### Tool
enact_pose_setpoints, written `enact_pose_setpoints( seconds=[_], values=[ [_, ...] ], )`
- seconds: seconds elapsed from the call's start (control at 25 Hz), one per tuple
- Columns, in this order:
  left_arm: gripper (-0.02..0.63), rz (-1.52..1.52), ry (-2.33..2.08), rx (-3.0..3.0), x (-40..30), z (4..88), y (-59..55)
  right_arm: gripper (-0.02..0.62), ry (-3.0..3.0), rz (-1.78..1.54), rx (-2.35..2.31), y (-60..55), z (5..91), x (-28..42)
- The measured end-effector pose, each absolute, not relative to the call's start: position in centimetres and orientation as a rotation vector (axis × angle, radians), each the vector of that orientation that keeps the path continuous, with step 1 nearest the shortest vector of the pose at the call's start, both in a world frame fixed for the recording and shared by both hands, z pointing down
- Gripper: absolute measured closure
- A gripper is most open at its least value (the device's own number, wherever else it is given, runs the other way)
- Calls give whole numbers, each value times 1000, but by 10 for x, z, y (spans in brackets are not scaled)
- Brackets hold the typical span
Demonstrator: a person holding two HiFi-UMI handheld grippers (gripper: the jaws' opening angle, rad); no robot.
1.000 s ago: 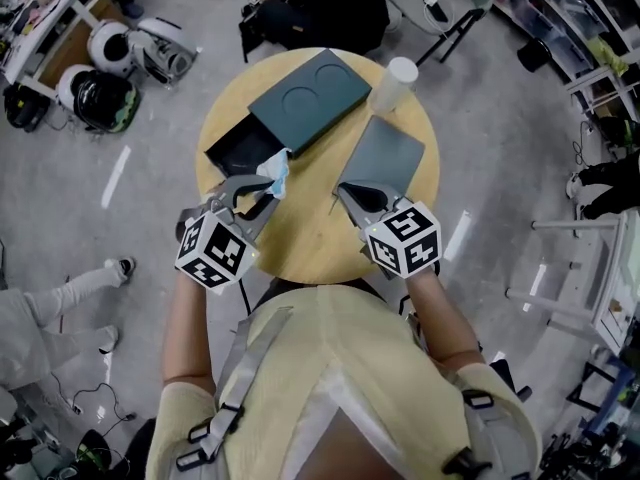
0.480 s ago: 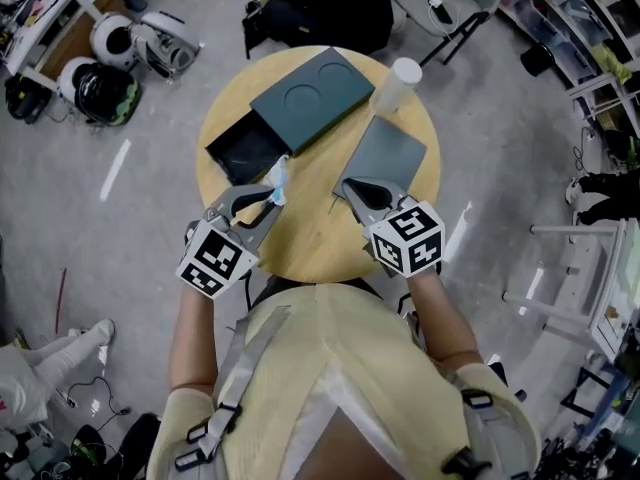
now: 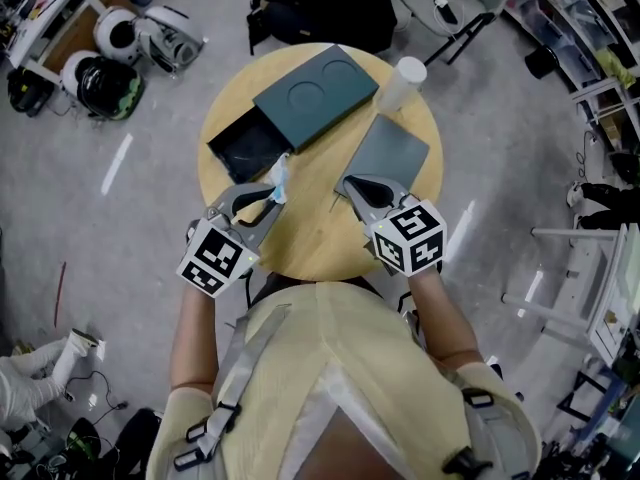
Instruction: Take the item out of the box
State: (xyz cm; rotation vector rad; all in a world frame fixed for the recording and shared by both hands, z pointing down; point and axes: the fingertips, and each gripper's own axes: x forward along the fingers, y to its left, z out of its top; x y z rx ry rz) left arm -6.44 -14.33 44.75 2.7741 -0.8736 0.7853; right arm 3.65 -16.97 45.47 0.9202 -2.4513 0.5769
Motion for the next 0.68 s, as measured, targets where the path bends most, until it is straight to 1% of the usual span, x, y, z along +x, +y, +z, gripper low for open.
enact_pose_setpoints(
  seconds=[0.68],
  values=[
    [551, 782, -893, 2788, -61, 445, -144, 592, -2477, 567, 894, -173, 450, 27]
  ],
)
